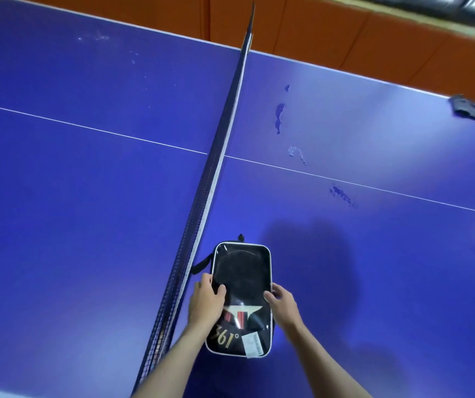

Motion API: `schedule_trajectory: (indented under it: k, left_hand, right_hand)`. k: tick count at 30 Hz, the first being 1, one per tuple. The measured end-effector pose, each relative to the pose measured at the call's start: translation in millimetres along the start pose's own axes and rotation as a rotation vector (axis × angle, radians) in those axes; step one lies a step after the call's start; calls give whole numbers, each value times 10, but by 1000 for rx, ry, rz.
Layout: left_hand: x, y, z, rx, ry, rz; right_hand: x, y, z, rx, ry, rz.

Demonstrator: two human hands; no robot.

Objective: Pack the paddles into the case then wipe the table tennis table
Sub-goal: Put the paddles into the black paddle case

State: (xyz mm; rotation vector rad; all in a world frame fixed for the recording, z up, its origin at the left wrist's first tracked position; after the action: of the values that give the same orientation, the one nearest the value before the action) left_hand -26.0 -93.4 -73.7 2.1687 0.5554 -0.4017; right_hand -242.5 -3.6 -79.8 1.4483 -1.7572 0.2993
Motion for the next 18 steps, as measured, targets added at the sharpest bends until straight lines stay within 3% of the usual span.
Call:
schedule_trajectory:
  k: [4,9,18]
  left_hand:
    - [111,74,67,15,41,-31]
    - [332,42,220,167,123,-302]
    - [152,149,-46,177,-25,-420]
  right_hand:
    - [-121,45,98,1,-58,-21]
    - [-243,88,54,-18,-70,146]
    - [-152,320,-665,-70,10,522]
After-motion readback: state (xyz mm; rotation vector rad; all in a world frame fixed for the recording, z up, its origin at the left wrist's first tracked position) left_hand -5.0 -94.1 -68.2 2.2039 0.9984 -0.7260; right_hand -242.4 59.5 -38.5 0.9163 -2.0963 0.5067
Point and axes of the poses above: each hand's wrist, its own z-axis towards the middle knuckle, its own y-axis out of the back of the hand, x = y × z, the point moved 7 cm from there along z, towards the middle knuckle, and after that the axes turned 10 degrees about z, right-handed, at the moved point
